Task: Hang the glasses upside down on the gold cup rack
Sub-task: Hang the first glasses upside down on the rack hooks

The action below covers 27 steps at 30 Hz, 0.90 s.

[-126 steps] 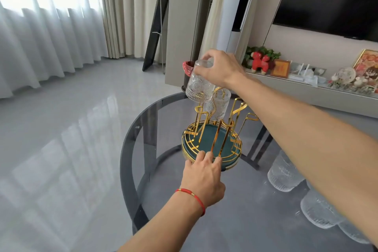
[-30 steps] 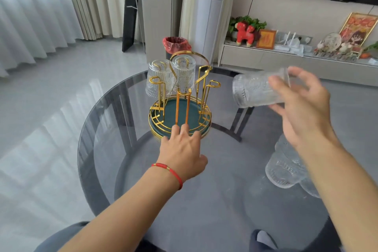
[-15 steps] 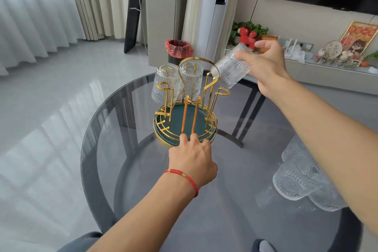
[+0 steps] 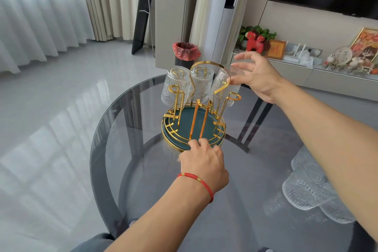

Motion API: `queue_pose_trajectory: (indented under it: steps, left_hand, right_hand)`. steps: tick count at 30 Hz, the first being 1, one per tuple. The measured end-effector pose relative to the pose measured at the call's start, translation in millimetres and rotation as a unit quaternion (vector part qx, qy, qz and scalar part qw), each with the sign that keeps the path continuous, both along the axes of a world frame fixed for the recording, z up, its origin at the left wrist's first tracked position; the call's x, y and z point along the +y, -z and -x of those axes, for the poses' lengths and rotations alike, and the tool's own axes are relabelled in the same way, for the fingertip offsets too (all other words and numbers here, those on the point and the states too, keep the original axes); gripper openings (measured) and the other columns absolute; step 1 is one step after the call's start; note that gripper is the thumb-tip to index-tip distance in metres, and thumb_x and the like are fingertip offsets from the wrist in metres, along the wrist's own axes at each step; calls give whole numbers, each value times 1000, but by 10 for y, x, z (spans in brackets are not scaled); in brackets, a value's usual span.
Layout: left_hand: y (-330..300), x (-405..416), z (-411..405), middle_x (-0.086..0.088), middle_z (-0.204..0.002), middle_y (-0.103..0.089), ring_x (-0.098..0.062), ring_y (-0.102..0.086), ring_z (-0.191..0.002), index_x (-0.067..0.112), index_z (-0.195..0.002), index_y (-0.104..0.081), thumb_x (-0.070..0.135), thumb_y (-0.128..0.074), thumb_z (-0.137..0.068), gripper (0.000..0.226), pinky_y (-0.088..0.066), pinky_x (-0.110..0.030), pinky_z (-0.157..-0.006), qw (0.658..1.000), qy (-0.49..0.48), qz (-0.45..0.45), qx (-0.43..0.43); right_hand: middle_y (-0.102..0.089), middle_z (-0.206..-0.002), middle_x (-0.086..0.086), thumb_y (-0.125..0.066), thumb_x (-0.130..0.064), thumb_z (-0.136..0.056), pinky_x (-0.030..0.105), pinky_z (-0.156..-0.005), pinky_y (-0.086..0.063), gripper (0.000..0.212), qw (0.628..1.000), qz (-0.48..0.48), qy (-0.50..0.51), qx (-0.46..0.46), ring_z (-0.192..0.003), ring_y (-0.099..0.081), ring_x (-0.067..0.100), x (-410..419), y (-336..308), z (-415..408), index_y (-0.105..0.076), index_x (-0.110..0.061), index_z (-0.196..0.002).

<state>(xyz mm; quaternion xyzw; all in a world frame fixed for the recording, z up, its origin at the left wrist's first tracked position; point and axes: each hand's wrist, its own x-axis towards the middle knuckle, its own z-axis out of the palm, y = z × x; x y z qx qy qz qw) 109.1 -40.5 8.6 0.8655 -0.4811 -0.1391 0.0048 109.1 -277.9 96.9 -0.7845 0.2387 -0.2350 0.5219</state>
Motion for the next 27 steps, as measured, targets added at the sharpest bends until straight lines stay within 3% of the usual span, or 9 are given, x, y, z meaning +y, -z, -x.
queue_pose_trajectory:
  steps: [3,7,10,14,18,22,24,27]
  left_hand:
    - [8,-13,26,-18,-141,-46,-41,-42,-133,13,-139,-50,39,-53,-102,46,-54,-58,-96,1000,6,-7,2]
    - [17,-23,34,-18,-139,-47,-41,-42,-132,13,-139,-50,39,-52,-102,46,-54,-58,-95,1000,4,-5,-1]
    - [24,-28,37,-20,-141,-46,-43,-41,-134,12,-139,-50,40,-52,-102,46,-54,-58,-96,1000,4,-8,-7]
    - [20,-34,36,-22,-146,-43,-46,-38,-138,13,-143,-48,40,-51,-103,48,-54,-59,-97,1000,7,-16,-13]
    - [13,-29,42,-21,-144,-45,-45,-40,-136,13,-142,-48,40,-52,-103,48,-54,-58,-97,1000,6,-10,-16]
    - [28,-22,39,-18,-139,-48,-41,-44,-131,13,-139,-50,41,-51,-103,45,-55,-52,-94,1000,3,9,-28]
    - [42,-35,48,-17,-137,-50,-41,-45,-130,14,-137,-52,44,-52,-102,46,-52,-47,-88,999,-2,21,-39]
    - [69,-59,66,-11,-124,-55,-35,-51,-118,15,-127,-56,52,-54,-98,47,-42,-40,-73,997,-18,54,-50]
  right_hand:
    - [-66,-132,5,-89,11,-60,25,-87,-57,86,999,6,-38,37,-117,-63,3,-35,8,-2,-55,-13,-136]
    - [-66,-135,7,-88,16,-62,40,-107,-53,78,995,7,-77,68,-129,-62,15,-66,42,-65,-61,-19,-127]
    - [-64,-139,9,-85,20,-66,43,-106,-55,73,993,11,-92,71,-134,-59,21,-91,57,-105,-63,-21,-122]
    - [-61,-145,5,-83,19,-70,44,-107,-54,76,991,-2,-108,79,-138,-55,19,-71,62,-94,-61,-21,-130]
    - [-49,-158,2,-80,15,-76,41,-118,-42,83,989,-16,-120,90,-146,-44,18,-39,41,-42,-55,-25,-144]
    - [-51,-153,8,-71,8,-85,47,-126,-27,70,993,-32,-79,86,-143,-46,22,-21,112,30,-51,-24,-145]
    - [-48,-158,5,-68,0,-86,51,-128,-21,71,993,-27,-65,94,-147,-42,22,29,190,77,-46,-22,-150]
    - [-39,-166,1,-64,-7,-89,46,-129,-20,79,995,-25,-50,82,-151,-35,17,131,230,164,-33,-17,-160]
